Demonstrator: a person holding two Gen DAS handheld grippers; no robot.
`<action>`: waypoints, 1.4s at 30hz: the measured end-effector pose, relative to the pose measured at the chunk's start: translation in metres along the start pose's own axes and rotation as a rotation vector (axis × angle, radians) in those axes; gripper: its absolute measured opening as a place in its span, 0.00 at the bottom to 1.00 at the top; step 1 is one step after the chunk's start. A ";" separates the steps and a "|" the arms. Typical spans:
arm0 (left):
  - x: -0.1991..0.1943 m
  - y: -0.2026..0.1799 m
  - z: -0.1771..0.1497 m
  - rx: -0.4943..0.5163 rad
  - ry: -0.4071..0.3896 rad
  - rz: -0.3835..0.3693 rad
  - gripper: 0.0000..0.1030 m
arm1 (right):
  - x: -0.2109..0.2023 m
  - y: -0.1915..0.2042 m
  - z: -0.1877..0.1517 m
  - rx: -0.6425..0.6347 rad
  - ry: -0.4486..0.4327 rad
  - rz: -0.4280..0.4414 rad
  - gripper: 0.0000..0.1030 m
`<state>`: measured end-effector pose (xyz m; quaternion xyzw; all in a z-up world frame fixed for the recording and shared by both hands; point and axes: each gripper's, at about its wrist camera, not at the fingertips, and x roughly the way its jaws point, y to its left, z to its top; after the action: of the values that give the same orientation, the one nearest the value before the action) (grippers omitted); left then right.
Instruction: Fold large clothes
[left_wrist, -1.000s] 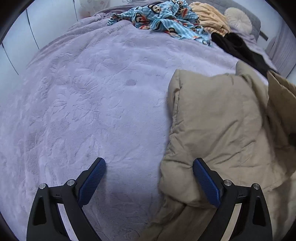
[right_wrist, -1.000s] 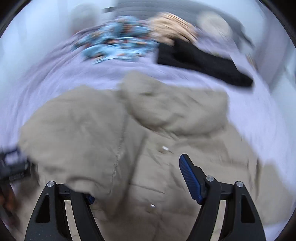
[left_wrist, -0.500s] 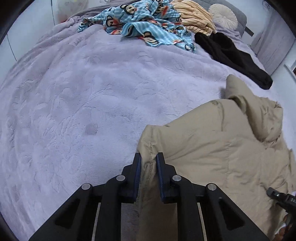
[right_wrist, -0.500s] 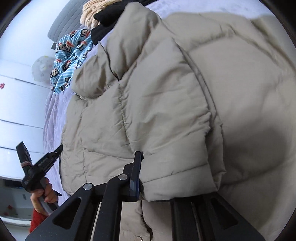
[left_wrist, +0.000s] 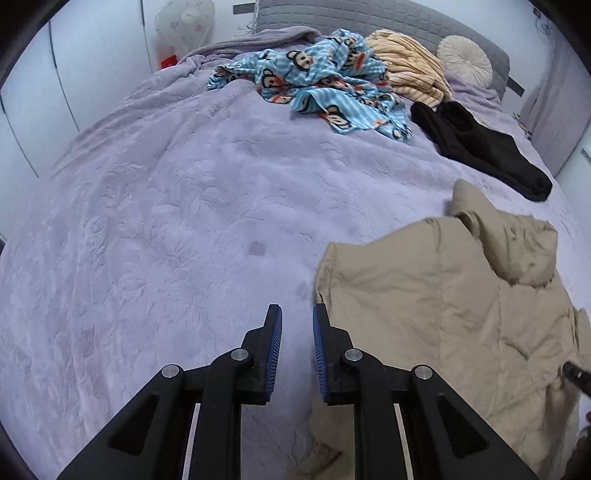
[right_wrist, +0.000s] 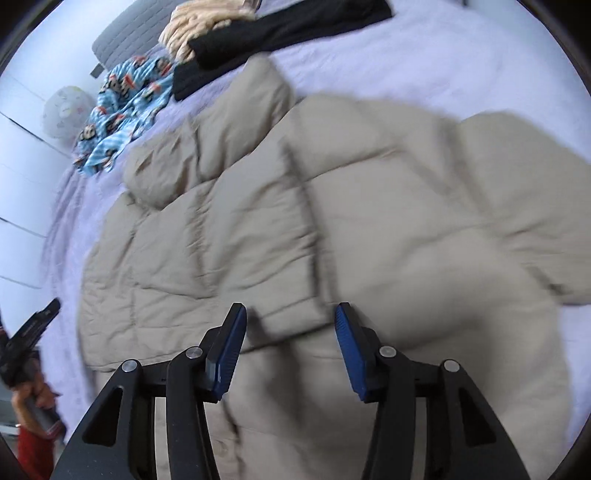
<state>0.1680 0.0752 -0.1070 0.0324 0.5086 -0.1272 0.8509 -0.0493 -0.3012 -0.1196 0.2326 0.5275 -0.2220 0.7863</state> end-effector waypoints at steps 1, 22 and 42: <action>0.000 -0.006 -0.007 0.018 0.012 -0.012 0.18 | -0.013 -0.002 -0.001 0.002 -0.052 -0.009 0.33; 0.023 -0.040 -0.041 0.031 0.114 0.078 0.19 | -0.002 -0.042 -0.005 0.041 0.015 0.060 0.16; -0.043 -0.200 -0.079 0.227 0.125 -0.028 0.99 | -0.062 -0.156 -0.056 0.372 0.011 0.223 0.45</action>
<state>0.0307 -0.0958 -0.0925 0.1291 0.5436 -0.1937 0.8065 -0.2042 -0.3853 -0.1008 0.4318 0.4528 -0.2258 0.7467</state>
